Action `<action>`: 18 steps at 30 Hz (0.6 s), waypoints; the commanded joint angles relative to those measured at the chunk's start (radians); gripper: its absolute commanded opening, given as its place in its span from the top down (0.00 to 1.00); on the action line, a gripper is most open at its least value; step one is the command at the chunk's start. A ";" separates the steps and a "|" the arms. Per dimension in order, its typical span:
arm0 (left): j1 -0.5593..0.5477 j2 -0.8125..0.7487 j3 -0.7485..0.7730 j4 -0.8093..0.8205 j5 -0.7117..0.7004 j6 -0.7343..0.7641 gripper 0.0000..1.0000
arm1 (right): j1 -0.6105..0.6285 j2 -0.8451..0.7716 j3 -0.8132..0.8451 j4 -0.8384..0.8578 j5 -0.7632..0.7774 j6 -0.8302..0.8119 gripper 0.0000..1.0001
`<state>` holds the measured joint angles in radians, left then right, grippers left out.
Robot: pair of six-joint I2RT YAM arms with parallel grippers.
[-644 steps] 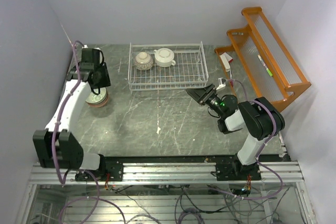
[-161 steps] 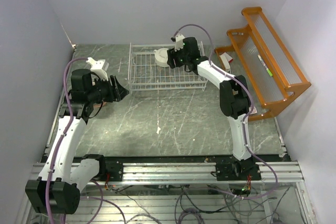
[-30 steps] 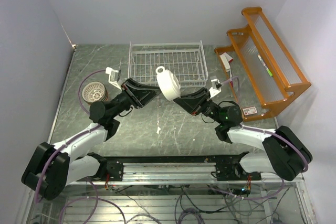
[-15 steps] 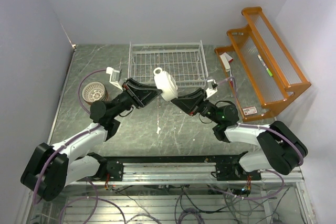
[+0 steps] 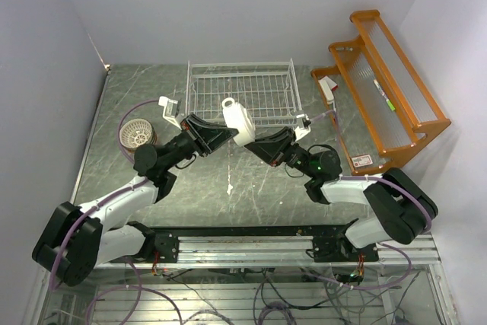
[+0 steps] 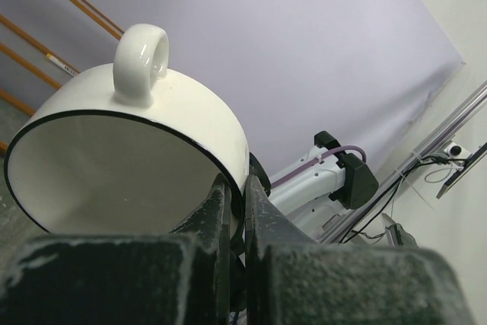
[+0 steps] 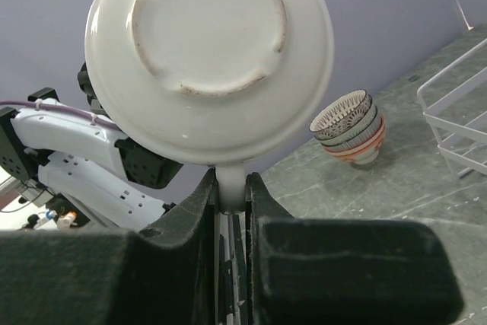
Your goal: Unload the bowls from the dish rack
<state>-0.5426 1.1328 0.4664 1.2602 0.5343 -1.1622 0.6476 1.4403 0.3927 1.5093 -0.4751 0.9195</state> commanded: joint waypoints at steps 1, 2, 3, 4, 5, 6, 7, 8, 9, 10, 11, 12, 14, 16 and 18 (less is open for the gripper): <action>-0.008 -0.015 0.025 0.065 -0.029 0.051 0.93 | 0.009 0.002 0.025 0.105 0.004 -0.008 1.00; -0.008 -0.024 0.025 0.047 -0.031 0.058 0.93 | 0.009 0.001 0.024 0.106 0.004 -0.008 1.00; -0.008 -0.032 0.027 0.030 -0.032 0.066 0.93 | 0.009 0.003 0.023 0.105 0.004 -0.005 1.00; -0.008 -0.038 0.028 0.008 -0.033 0.075 0.93 | 0.009 0.001 0.022 0.104 0.005 -0.004 1.00; -0.007 -0.048 0.033 -0.018 -0.035 0.086 0.93 | 0.010 -0.001 0.021 0.104 0.002 -0.005 1.00; -0.007 -0.056 0.036 -0.050 -0.038 0.098 0.93 | 0.009 -0.006 0.023 0.100 0.000 -0.007 0.94; -0.008 -0.066 0.038 -0.078 -0.042 0.112 0.93 | 0.009 -0.012 0.021 0.095 0.000 -0.010 0.88; -0.007 -0.074 0.040 -0.102 -0.047 0.123 0.93 | 0.009 -0.019 0.020 0.087 0.001 -0.015 0.83; -0.008 -0.082 0.041 -0.121 -0.050 0.135 0.93 | 0.009 -0.026 0.018 0.077 0.002 -0.019 0.78; -0.008 -0.088 0.047 -0.153 -0.052 0.144 0.93 | 0.009 -0.035 0.016 0.066 0.003 -0.026 0.74; -0.008 -0.093 0.053 -0.181 -0.053 0.154 0.93 | 0.008 -0.044 0.017 0.051 0.007 -0.034 0.70; -0.008 -0.094 0.061 -0.209 -0.052 0.164 0.93 | 0.008 -0.053 0.015 0.035 0.012 -0.041 0.64; -0.008 -0.094 0.081 -0.263 -0.043 0.185 0.93 | 0.007 -0.073 0.012 0.000 0.022 -0.061 0.56; -0.008 -0.087 0.098 -0.292 -0.028 0.199 0.93 | 0.008 -0.092 0.010 -0.034 0.029 -0.079 0.50; -0.008 -0.077 0.117 -0.329 -0.022 0.215 0.93 | 0.007 -0.112 0.007 -0.068 0.039 -0.095 0.46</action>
<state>-0.5518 1.0569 0.5179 0.9951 0.5213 -1.0431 0.6514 1.3899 0.3923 1.4418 -0.4648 0.8757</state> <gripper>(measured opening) 0.110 0.510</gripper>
